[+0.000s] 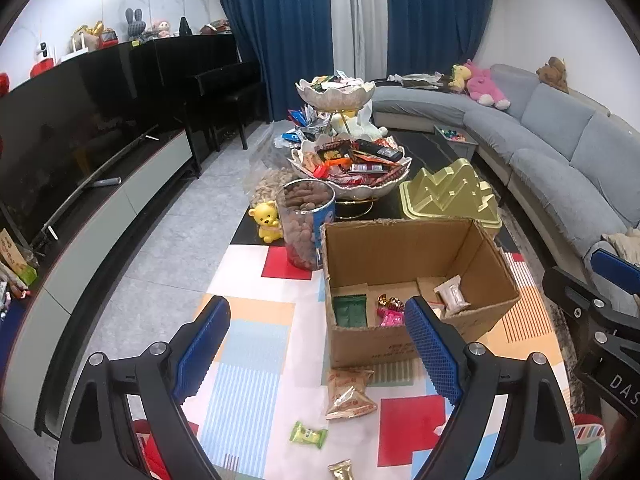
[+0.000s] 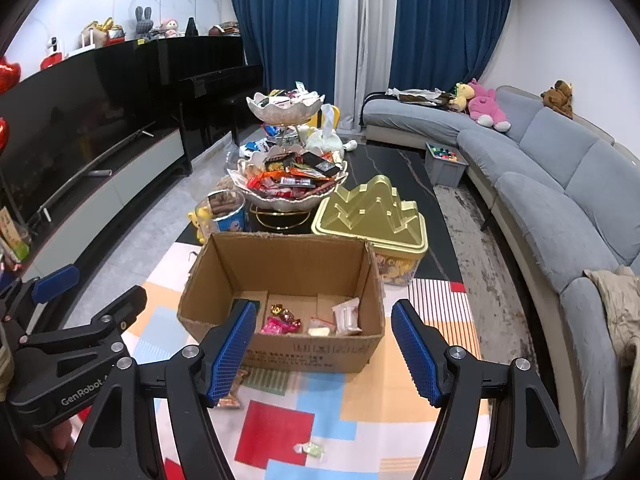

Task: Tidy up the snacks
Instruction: 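Move both open tools back toward the remaining snacks on the mat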

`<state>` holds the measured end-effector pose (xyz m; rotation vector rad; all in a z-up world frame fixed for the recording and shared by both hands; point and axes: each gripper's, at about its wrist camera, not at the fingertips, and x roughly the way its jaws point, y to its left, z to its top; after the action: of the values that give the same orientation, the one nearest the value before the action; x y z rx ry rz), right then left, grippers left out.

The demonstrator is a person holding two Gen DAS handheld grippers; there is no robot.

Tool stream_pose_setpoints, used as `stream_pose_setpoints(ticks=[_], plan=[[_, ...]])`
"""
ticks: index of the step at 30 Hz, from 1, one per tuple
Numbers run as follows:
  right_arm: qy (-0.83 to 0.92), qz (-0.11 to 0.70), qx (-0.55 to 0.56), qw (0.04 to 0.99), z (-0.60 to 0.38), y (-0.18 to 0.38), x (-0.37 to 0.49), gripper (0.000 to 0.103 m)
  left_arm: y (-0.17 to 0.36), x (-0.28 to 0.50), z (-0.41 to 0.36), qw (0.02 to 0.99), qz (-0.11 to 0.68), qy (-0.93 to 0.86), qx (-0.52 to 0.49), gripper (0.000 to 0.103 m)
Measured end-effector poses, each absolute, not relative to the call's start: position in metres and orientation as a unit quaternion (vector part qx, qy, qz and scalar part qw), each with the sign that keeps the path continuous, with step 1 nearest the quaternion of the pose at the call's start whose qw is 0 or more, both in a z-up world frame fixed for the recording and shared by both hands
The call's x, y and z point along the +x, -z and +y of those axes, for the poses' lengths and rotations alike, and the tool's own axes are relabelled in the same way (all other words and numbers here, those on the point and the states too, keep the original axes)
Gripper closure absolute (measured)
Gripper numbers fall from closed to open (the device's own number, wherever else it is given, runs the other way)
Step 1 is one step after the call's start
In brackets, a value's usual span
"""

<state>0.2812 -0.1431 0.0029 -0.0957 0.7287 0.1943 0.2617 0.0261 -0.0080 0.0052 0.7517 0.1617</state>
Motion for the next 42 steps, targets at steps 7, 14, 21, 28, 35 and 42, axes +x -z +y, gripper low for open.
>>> stream_pose_setpoints(ticks=[7,14,21,28,35,42], plan=[[-0.093,0.357,-0.046,0.928,-0.144,0.005,0.269,0.032,0.02,0.248,0.029,0.928,0.364,-0.075,0.016,0.014],[-0.092,0.356,-0.054,0.928,-0.14,0.015,0.255,0.032,0.039,0.233,0.034,0.927,0.367,-0.069,0.022,0.012],[-0.081,0.353,-0.052,0.931,-0.141,0.032,0.241,0.032,0.057,0.22,0.033,0.928,0.366,-0.065,0.035,0.012],[-0.066,0.34,-0.042,0.937,-0.146,0.054,0.225,0.032,0.077,0.207,0.034,0.93,0.359,-0.064,0.046,0.012],[-0.054,0.332,-0.049,0.94,-0.143,0.078,0.211,0.032,0.104,0.197,0.037,0.928,0.363,-0.066,0.055,0.012],[-0.048,0.338,-0.051,0.939,-0.143,0.105,0.2,0.032,0.129,0.189,0.036,0.928,0.363,-0.064,0.063,0.012]])
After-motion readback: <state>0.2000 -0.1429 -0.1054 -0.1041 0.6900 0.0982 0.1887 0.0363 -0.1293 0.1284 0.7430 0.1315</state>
